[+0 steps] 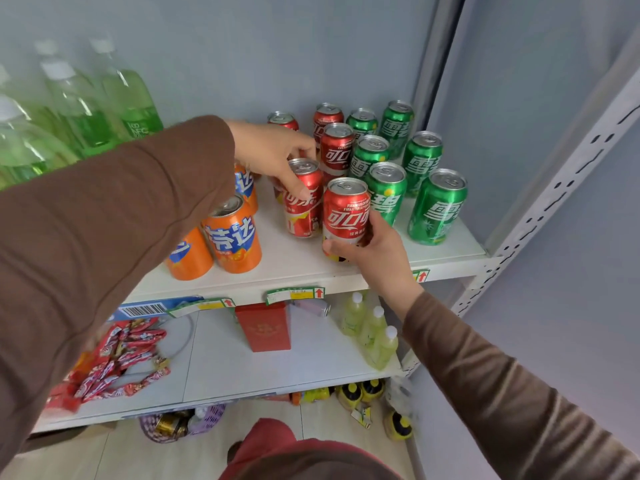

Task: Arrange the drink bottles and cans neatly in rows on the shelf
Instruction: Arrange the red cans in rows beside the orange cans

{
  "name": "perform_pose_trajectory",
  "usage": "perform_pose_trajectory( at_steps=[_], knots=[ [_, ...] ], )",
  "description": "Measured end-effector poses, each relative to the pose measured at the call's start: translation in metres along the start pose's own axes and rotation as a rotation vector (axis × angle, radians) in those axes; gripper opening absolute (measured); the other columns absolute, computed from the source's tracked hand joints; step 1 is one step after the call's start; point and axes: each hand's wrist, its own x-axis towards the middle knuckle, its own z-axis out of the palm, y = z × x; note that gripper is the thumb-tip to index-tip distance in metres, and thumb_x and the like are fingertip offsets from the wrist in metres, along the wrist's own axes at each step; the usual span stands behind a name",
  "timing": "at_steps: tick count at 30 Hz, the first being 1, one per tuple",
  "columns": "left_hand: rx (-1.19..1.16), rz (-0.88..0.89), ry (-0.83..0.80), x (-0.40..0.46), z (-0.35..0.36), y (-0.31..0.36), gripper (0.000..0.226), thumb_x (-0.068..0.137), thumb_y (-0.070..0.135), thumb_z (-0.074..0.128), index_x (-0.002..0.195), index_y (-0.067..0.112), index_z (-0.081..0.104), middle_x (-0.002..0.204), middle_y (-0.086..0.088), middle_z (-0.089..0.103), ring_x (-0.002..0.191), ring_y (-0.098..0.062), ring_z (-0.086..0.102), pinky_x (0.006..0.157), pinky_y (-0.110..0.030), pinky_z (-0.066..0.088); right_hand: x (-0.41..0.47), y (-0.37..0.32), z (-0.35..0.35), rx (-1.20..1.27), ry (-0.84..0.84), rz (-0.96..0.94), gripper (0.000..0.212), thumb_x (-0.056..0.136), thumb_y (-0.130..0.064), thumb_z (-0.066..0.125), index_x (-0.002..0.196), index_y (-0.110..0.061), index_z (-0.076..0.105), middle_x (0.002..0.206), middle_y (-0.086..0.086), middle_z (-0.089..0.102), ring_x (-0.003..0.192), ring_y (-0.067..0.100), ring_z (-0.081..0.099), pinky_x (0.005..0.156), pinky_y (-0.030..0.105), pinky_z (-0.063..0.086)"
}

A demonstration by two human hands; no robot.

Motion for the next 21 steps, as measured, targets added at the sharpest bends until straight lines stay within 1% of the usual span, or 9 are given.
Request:
perform_pose_trajectory(
  at_steps=[2, 5, 7, 9, 11, 13, 17, 19, 21],
  knots=[
    [-0.09, -0.05, -0.015, -0.009, -0.009, -0.001, 0.052, 0.066, 0.036, 0.092, 0.104, 0.022, 0.059, 0.112, -0.01, 0.071, 0.099, -0.027, 0.07, 0.086, -0.043, 0.059, 0.0, -0.006, -0.004, 0.075, -0.018, 0.023, 0.059, 0.066, -0.031, 0.094, 0.118, -0.027, 0.066, 0.104, -0.006, 0.078, 0.097, 0.013, 0.074, 0.086, 0.037, 0.062],
    [-0.173, -0.084, -0.033, -0.024, -0.026, 0.002, 0.092, 0.037, 0.067, 0.09, 0.11, 0.018, 0.062, 0.112, -0.01, 0.073, 0.101, -0.026, 0.073, 0.086, -0.042, 0.061, 0.0, -0.021, -0.01, 0.219, -0.057, 0.055, 0.052, 0.076, -0.02, 0.09, 0.122, -0.017, 0.067, 0.109, 0.0, 0.078, 0.097, 0.014, 0.075, 0.083, 0.025, 0.059],
    [-0.211, -0.085, -0.055, -0.028, -0.035, 0.004, 0.103, 0.031, 0.073, 0.088, 0.112, 0.013, 0.064, 0.109, -0.007, 0.075, 0.098, -0.022, 0.074, 0.084, -0.039, 0.061, 0.0, -0.029, -0.015, 0.278, -0.083, 0.07, 0.048, 0.08, -0.02, 0.086, 0.124, -0.015, 0.067, 0.11, 0.002, 0.078, 0.097, 0.014, 0.075, 0.079, 0.02, 0.058],
    [-0.208, -0.088, -0.081, -0.031, -0.04, 0.009, 0.09, 0.047, 0.068, 0.086, 0.115, 0.012, 0.064, 0.11, -0.006, 0.075, 0.097, -0.019, 0.074, 0.087, -0.039, 0.06, 0.003, -0.036, -0.018, 0.303, -0.096, 0.079, 0.046, 0.082, -0.022, 0.084, 0.124, -0.014, 0.067, 0.111, 0.003, 0.078, 0.096, 0.014, 0.075, 0.076, 0.017, 0.057],
    [-0.193, -0.1, -0.089, -0.034, -0.043, 0.012, 0.07, 0.066, 0.053, 0.077, 0.121, 0.012, 0.063, 0.113, -0.005, 0.074, 0.101, -0.02, 0.073, 0.091, -0.039, 0.059, 0.005, -0.041, -0.019, 0.302, -0.102, 0.079, 0.046, 0.082, -0.023, 0.084, 0.124, -0.014, 0.067, 0.111, 0.002, 0.078, 0.096, 0.013, 0.075, 0.076, 0.016, 0.057],
    [-0.176, -0.106, -0.09, -0.034, -0.045, 0.013, 0.063, 0.07, 0.047, 0.073, 0.122, 0.012, 0.062, 0.114, -0.005, 0.073, 0.103, -0.021, 0.073, 0.091, -0.039, 0.059, 0.007, -0.044, -0.02, 0.296, -0.103, 0.072, 0.046, 0.082, -0.023, 0.084, 0.124, -0.014, 0.068, 0.109, 0.0, 0.079, 0.093, 0.01, 0.076, 0.075, 0.015, 0.056],
    [-0.16, -0.115, -0.092, -0.033, -0.043, 0.015, 0.061, 0.072, 0.047, 0.073, 0.12, 0.011, 0.062, 0.114, -0.005, 0.073, 0.099, -0.018, 0.074, 0.087, -0.035, 0.061, 0.008, -0.041, -0.021, 0.277, -0.087, 0.06, 0.048, 0.08, -0.025, 0.086, 0.123, -0.014, 0.068, 0.109, 0.0, 0.078, 0.096, 0.012, 0.075, 0.081, 0.021, 0.058],
    [-0.153, -0.108, -0.094, -0.034, -0.04, 0.017, 0.07, 0.065, 0.054, 0.078, 0.118, 0.011, 0.062, 0.113, -0.005, 0.074, 0.097, -0.018, 0.074, 0.086, -0.037, 0.061, 0.009, -0.037, -0.022, 0.26, -0.073, 0.049, 0.05, 0.079, -0.023, 0.087, 0.123, -0.014, 0.067, 0.111, 0.001, 0.078, 0.099, 0.014, 0.075, 0.085, 0.025, 0.059],
    [-0.108, -0.101, -0.083, -0.033, -0.035, 0.019, 0.086, 0.049, 0.067, 0.084, 0.113, 0.013, 0.062, 0.108, -0.004, 0.074, 0.094, -0.018, 0.074, 0.082, -0.036, 0.062, 0.01, -0.032, -0.023, 0.246, -0.068, 0.035, 0.052, 0.078, -0.02, 0.088, 0.124, -0.014, 0.065, 0.112, 0.002, 0.077, 0.1, 0.015, 0.074, 0.084, 0.026, 0.06]
  ],
)
